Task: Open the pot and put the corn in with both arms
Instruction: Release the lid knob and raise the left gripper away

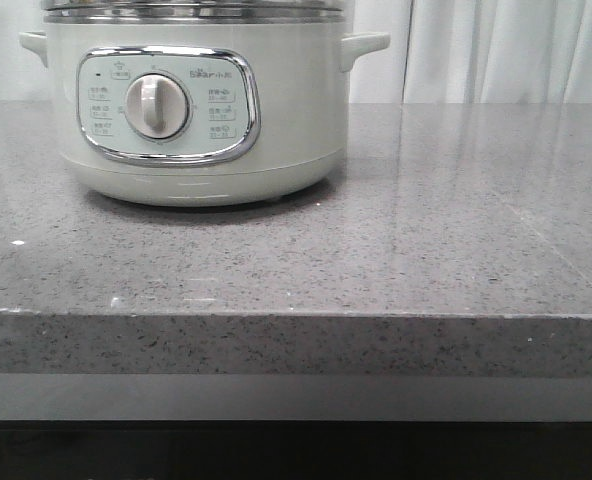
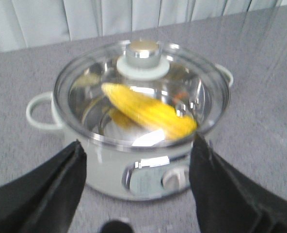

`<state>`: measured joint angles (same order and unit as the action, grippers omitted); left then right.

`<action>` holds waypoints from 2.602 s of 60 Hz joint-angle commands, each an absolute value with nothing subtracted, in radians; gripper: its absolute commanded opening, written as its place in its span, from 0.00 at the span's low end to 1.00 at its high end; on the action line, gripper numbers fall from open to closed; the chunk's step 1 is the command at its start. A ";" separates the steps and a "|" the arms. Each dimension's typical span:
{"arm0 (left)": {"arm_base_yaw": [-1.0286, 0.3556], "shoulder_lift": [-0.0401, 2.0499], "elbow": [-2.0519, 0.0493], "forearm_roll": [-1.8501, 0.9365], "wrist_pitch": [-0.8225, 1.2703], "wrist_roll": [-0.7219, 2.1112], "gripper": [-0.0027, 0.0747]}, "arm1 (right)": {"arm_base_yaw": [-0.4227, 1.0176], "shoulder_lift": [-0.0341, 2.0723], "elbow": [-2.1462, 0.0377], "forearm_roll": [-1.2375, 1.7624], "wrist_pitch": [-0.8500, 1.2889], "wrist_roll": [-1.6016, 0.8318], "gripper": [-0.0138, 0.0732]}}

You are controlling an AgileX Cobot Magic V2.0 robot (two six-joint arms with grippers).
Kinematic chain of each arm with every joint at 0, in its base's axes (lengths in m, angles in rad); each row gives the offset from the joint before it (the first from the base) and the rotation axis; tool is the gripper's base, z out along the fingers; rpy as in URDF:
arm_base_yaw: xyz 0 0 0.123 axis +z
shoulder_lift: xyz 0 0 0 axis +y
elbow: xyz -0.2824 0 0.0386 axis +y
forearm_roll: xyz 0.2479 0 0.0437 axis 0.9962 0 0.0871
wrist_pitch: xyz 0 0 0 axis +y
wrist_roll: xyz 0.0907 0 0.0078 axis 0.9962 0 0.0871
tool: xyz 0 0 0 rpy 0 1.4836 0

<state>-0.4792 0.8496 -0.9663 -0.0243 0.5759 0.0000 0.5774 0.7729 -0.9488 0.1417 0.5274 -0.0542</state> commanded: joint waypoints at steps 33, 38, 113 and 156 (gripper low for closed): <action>-0.481 0.646 -0.744 -0.038 0.384 0.000 0.36 | 0.572 0.766 -0.975 0.134 0.537 -0.061 0.62; -0.481 0.646 -0.744 -0.038 0.384 0.000 0.23 | 0.572 0.766 -0.975 0.134 0.537 -0.061 0.44; -0.158 0.298 -0.365 -0.023 0.205 0.000 0.01 | 0.572 0.766 -0.975 0.134 0.537 -0.061 0.02; -0.025 -0.023 0.020 -0.144 -0.088 0.000 0.01 | 0.572 0.766 -0.975 0.134 0.535 -0.061 0.02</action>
<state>-0.0206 -0.0066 0.0069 -0.1357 0.0000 0.0000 0.5774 0.7729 -0.9488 0.1404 0.6051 -0.0542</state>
